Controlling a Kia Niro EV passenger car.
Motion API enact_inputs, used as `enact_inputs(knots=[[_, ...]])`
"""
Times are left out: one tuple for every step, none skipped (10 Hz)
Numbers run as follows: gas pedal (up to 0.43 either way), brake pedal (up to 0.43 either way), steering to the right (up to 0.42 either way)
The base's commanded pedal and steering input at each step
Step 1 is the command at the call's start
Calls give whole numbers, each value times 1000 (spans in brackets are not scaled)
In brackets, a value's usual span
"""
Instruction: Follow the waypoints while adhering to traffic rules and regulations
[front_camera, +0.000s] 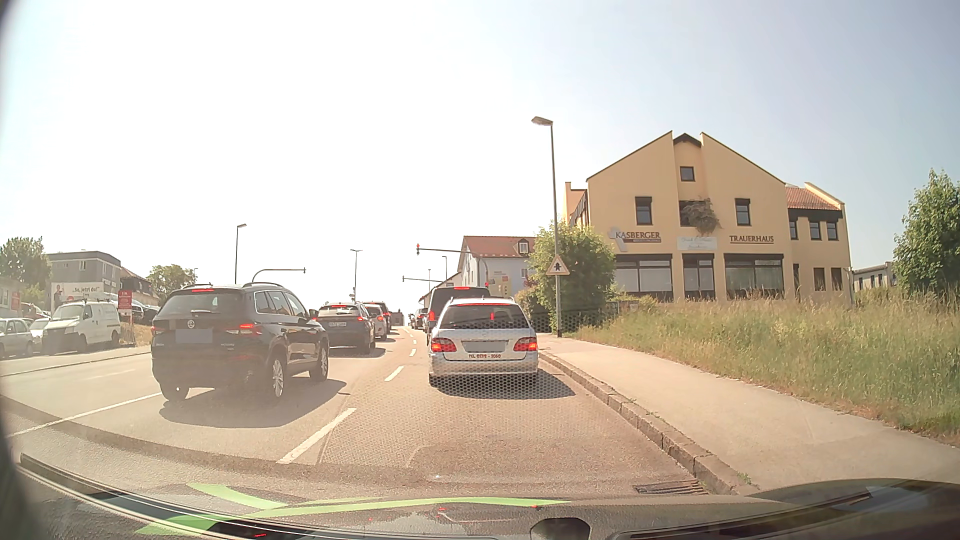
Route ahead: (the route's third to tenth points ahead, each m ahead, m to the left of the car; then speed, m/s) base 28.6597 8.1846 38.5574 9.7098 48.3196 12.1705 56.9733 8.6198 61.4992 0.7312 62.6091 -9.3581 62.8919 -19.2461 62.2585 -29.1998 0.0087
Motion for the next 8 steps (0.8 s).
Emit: enact_inputs(knots=[[0, 262, -17], [0, 262, -15], [0, 262, -16], [0, 262, -17], [0, 268, -19], [0, 262, -21], [0, 262, -22], [0, 262, -22]])
